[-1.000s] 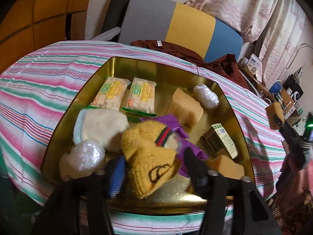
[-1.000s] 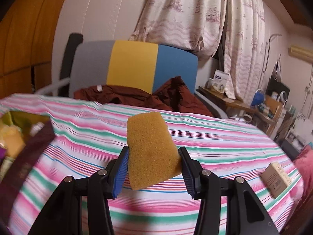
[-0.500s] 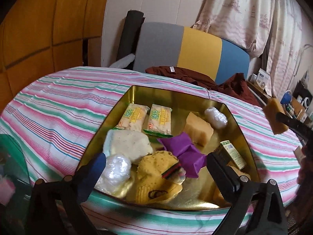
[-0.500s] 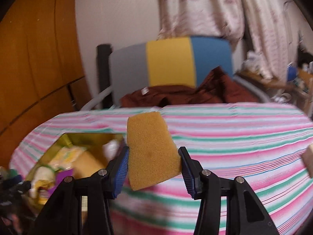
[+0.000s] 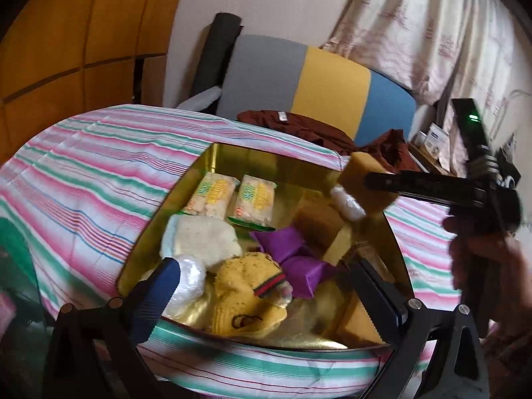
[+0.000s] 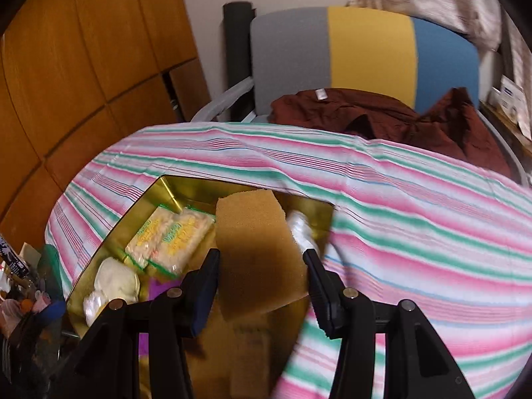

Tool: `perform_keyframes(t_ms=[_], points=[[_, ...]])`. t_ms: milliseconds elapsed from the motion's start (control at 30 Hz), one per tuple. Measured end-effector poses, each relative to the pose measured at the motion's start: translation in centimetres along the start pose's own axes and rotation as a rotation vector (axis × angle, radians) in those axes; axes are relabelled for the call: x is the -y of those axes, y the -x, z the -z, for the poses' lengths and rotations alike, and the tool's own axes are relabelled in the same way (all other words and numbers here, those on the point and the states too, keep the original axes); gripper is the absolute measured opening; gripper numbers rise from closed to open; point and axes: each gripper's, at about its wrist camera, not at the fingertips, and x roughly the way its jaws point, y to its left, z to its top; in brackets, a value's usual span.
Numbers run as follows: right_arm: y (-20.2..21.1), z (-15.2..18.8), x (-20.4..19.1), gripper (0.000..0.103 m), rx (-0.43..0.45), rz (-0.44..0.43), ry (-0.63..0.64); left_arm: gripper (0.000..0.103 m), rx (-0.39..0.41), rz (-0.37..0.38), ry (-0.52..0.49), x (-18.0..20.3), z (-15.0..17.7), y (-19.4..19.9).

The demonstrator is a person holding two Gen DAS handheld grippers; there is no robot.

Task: Organize objects
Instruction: 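Lower the second tan sponge into the gold tin and open the right gripper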

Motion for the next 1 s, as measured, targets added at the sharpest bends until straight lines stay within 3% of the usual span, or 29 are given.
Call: perform_keyframes(t_ms=[200, 333, 400, 500, 600, 867, 1000], points=[[-5.8, -3.5, -3.0, 0.05, -0.104, 0.015, 0.121, 0.103, 0.01, -0.044, 0.034, -1.0, -0.6, 0.4], [-9.0, -4.6, -3.7, 0.052, -0.171, -0.035, 0.179, 0.103, 0.025, -0.062, 0.053, -1.9, -0.7, 0.6], [-10.0, -5.0, -3.9, 0.053, -0.198, -0.075, 0.189, 0.103, 0.017, -0.07, 0.063, -2.2, -0.6, 0.4], [-10.5, -5.4, -3.3, 0.057, -0.208, -0.062, 0.167, 0.103, 0.008, -0.075, 0.076, -2.4, -0.5, 0.2], [-9.5, -5.8, -2.3, 0.062, -0.18, -0.04, 0.123, 0.103, 0.003, -0.09, 0.08, -2.6, -0.5, 0.0], [-6.1, -5.3, -2.0, 0.062, -0.023, 0.104, 0.165, 0.103, -0.029, -0.111, 0.112, -2.5, -0.4, -0.2], [-7.5, -5.1, -2.8, 0.051, -0.062, 0.101, 0.182, 0.103, -0.027, -0.145, 0.109, -2.3, -0.5, 0.0]])
